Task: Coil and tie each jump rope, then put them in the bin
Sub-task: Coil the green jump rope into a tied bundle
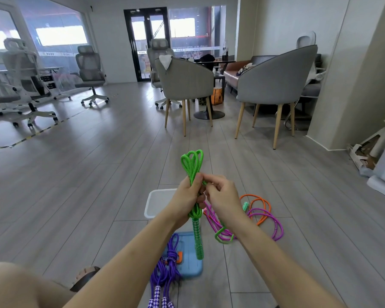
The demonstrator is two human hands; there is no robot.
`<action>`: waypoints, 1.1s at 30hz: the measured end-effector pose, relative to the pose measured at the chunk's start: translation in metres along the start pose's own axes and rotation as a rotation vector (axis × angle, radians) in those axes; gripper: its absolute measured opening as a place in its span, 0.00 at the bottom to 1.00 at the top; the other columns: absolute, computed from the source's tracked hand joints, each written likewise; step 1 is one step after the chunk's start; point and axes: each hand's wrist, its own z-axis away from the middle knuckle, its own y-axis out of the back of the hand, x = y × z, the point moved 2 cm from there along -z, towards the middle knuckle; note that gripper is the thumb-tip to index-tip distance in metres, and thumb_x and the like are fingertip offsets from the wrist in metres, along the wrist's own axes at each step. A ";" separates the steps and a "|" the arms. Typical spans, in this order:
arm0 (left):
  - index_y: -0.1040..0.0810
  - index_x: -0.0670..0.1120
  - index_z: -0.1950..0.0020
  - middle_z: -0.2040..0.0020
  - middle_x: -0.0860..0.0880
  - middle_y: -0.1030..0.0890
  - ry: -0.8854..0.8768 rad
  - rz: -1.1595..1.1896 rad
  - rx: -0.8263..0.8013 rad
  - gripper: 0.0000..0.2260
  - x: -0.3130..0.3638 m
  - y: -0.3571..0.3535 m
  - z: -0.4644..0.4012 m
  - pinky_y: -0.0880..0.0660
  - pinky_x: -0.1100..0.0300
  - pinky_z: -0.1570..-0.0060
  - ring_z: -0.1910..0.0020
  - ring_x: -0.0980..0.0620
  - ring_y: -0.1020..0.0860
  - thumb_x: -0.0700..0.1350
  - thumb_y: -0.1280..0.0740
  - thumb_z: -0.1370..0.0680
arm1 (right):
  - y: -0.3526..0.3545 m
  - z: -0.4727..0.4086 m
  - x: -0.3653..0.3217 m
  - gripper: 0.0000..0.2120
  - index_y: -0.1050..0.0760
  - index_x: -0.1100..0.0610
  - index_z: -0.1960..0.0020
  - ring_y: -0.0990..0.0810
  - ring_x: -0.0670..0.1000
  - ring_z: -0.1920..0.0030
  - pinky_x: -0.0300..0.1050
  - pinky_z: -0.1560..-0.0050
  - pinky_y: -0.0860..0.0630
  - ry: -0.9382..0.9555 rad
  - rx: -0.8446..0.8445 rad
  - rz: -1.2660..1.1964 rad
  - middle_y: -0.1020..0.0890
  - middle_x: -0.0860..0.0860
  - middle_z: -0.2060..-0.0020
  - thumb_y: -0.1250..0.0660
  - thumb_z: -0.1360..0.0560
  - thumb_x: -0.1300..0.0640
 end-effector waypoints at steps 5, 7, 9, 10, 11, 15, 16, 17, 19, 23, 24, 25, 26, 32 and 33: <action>0.26 0.38 0.44 0.64 0.47 0.23 -0.049 -0.019 0.075 0.16 -0.003 0.001 0.002 0.30 0.60 0.68 0.68 0.53 0.28 0.51 0.41 0.13 | 0.000 0.005 -0.012 0.11 0.18 0.53 0.46 0.21 0.50 0.68 0.49 0.63 0.19 -0.027 -0.082 -0.103 0.20 0.58 0.64 0.34 0.20 0.67; 0.27 0.40 0.47 0.62 0.45 0.25 -0.050 0.010 0.175 0.15 -0.001 0.005 0.000 0.29 0.55 0.65 0.66 0.50 0.27 0.52 0.41 0.14 | 0.003 0.003 -0.012 0.07 0.21 0.59 0.47 0.18 0.51 0.67 0.46 0.66 0.20 -0.053 -0.050 -0.110 0.19 0.59 0.60 0.31 0.22 0.68; 0.28 0.42 0.52 0.64 0.47 0.28 -0.032 0.085 0.352 0.14 0.006 0.015 -0.006 0.28 0.53 0.65 0.68 0.51 0.27 0.51 0.42 0.13 | 0.007 0.001 -0.011 0.05 0.23 0.61 0.48 0.20 0.49 0.72 0.43 0.71 0.27 -0.092 -0.087 -0.078 0.20 0.57 0.62 0.30 0.22 0.67; 0.28 0.43 0.54 0.64 0.47 0.27 -0.024 0.167 0.421 0.14 0.011 0.022 -0.010 0.27 0.53 0.63 0.69 0.51 0.26 0.50 0.42 0.13 | 0.009 0.000 -0.011 0.03 0.22 0.61 0.48 0.22 0.48 0.74 0.42 0.73 0.29 -0.105 -0.149 -0.048 0.19 0.56 0.64 0.30 0.22 0.66; 0.29 0.44 0.54 0.64 0.47 0.27 -0.022 0.268 0.456 0.14 0.016 0.029 -0.014 0.24 0.50 0.60 0.68 0.51 0.25 0.50 0.43 0.13 | 0.011 -0.001 -0.011 0.03 0.20 0.62 0.48 0.24 0.47 0.74 0.41 0.73 0.31 -0.116 -0.220 -0.015 0.18 0.54 0.65 0.30 0.21 0.65; 0.31 0.46 0.54 0.62 0.48 0.30 0.030 0.579 0.517 0.14 0.027 0.055 -0.027 0.20 0.45 0.54 0.67 0.52 0.27 0.52 0.44 0.13 | 0.024 -0.004 -0.010 0.06 0.16 0.56 0.47 0.27 0.48 0.70 0.39 0.69 0.30 -0.097 -0.408 0.178 0.16 0.50 0.65 0.32 0.20 0.58; 0.31 0.46 0.55 0.63 0.49 0.31 0.037 0.609 0.535 0.15 0.029 0.060 -0.028 0.20 0.50 0.58 0.69 0.53 0.28 0.53 0.44 0.13 | 0.026 -0.005 -0.008 0.06 0.16 0.53 0.48 0.26 0.48 0.68 0.41 0.66 0.29 -0.073 -0.438 0.248 0.17 0.49 0.66 0.31 0.20 0.55; 0.32 0.47 0.56 0.64 0.50 0.32 0.034 0.630 0.545 0.15 0.031 0.065 -0.029 0.22 0.55 0.64 0.72 0.55 0.29 0.53 0.44 0.13 | 0.030 -0.007 -0.006 0.07 0.15 0.51 0.49 0.25 0.48 0.66 0.44 0.64 0.29 -0.050 -0.465 0.305 0.18 0.49 0.67 0.31 0.20 0.51; 0.33 0.49 0.58 0.66 0.52 0.34 0.010 0.648 0.554 0.16 0.037 0.074 -0.031 0.29 0.63 0.74 0.76 0.56 0.32 0.54 0.44 0.13 | 0.038 -0.010 -0.002 0.08 0.15 0.49 0.50 0.26 0.49 0.66 0.49 0.62 0.30 -0.037 -0.486 0.361 0.21 0.49 0.68 0.33 0.20 0.49; 0.34 0.51 0.58 0.67 0.53 0.35 -0.021 0.631 0.527 0.16 0.048 0.079 -0.031 0.36 0.65 0.78 0.77 0.57 0.37 0.55 0.43 0.13 | 0.056 -0.012 0.001 0.10 0.16 0.51 0.53 0.30 0.47 0.66 0.48 0.62 0.33 0.005 -0.483 0.478 0.26 0.50 0.69 0.34 0.18 0.50; 0.34 0.51 0.58 0.68 0.53 0.35 -0.028 0.613 0.513 0.15 0.050 0.078 -0.030 0.37 0.65 0.78 0.77 0.57 0.38 0.54 0.43 0.13 | 0.059 -0.013 0.002 0.10 0.17 0.51 0.52 0.29 0.46 0.66 0.48 0.61 0.32 0.018 -0.485 0.511 0.24 0.52 0.67 0.34 0.18 0.50; 0.34 0.50 0.57 0.68 0.53 0.35 -0.035 0.575 0.497 0.15 0.052 0.076 -0.030 0.38 0.65 0.79 0.77 0.57 0.39 0.54 0.42 0.13 | 0.060 -0.012 0.003 0.09 0.17 0.51 0.51 0.29 0.45 0.66 0.47 0.61 0.32 0.027 -0.490 0.525 0.24 0.51 0.67 0.34 0.18 0.50; 0.34 0.50 0.57 0.68 0.53 0.34 -0.037 0.518 0.481 0.14 0.054 0.073 -0.029 0.39 0.65 0.79 0.77 0.57 0.39 0.53 0.42 0.13 | 0.059 -0.012 0.004 0.07 0.19 0.52 0.51 0.31 0.45 0.67 0.46 0.62 0.33 0.031 -0.492 0.519 0.25 0.49 0.69 0.34 0.18 0.51; 0.33 0.50 0.54 0.66 0.53 0.31 0.019 0.227 0.241 0.12 0.053 0.058 -0.020 0.34 0.64 0.76 0.74 0.57 0.37 0.54 0.40 0.14 | 0.048 -0.010 -0.005 0.06 0.19 0.46 0.47 0.30 0.50 0.64 0.50 0.60 0.33 0.113 -0.474 0.382 0.25 0.51 0.65 0.34 0.19 0.50; 0.32 0.50 0.54 0.66 0.53 0.31 0.023 0.178 0.206 0.12 0.052 0.054 -0.018 0.32 0.63 0.75 0.74 0.56 0.35 0.54 0.40 0.14 | 0.048 -0.010 -0.009 0.06 0.18 0.45 0.47 0.28 0.51 0.63 0.51 0.59 0.31 0.122 -0.483 0.400 0.23 0.51 0.64 0.34 0.18 0.50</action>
